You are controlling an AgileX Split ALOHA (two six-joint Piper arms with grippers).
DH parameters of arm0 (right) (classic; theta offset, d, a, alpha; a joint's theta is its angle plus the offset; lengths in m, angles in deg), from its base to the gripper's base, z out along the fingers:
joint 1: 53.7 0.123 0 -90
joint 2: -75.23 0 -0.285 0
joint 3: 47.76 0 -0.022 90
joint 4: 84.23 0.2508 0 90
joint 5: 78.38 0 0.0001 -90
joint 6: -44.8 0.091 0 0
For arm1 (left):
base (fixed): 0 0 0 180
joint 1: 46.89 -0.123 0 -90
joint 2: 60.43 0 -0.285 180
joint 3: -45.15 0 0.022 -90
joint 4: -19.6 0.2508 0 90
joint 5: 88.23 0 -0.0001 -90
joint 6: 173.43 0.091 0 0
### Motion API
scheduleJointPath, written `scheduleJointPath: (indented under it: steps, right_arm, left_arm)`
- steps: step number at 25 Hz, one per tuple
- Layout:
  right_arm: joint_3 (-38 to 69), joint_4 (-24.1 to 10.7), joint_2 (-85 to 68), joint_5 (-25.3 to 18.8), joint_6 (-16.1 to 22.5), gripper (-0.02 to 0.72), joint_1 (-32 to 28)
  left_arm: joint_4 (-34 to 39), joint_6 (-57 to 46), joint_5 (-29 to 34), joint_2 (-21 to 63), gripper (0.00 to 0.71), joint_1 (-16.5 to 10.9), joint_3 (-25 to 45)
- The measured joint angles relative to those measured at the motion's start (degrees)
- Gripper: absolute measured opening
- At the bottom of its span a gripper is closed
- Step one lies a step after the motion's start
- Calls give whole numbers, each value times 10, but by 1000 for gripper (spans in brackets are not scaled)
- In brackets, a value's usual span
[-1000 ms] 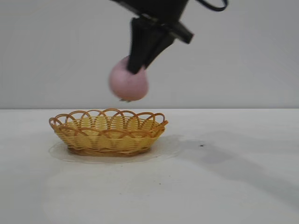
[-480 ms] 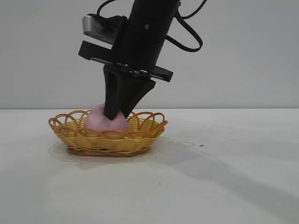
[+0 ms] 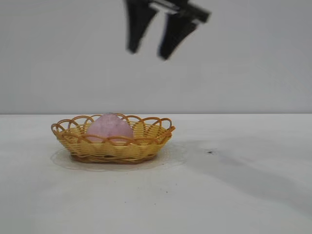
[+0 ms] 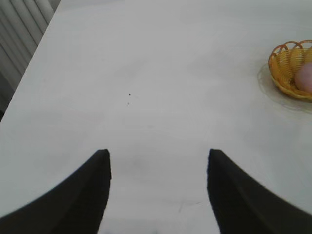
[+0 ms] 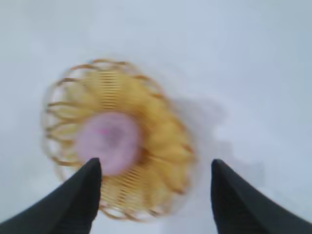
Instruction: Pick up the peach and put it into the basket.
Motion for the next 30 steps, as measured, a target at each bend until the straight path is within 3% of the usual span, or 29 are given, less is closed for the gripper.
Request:
scheduleJointPath:
  steps: [6,9,16,22,30]
  right_arm:
    - [148,-21,-45,37,23,417,-183]
    - [169,-17,-85,53,27,417,-238]
    - [196,-17,-276,73,38,417,-240]
    - [366,-17,-496,72,38,417,-239]
    - [513,-22,-693,-54,57,417,-239]
  left_arm:
    - [0,0,0,0,383,0,0]
    - [0,0,0,0,383,0,0]
    - [0,0,0,0,383,0,0]
    - [0,0,0,0,383,0,0]
    - [0,0,0,0,383,0,0]
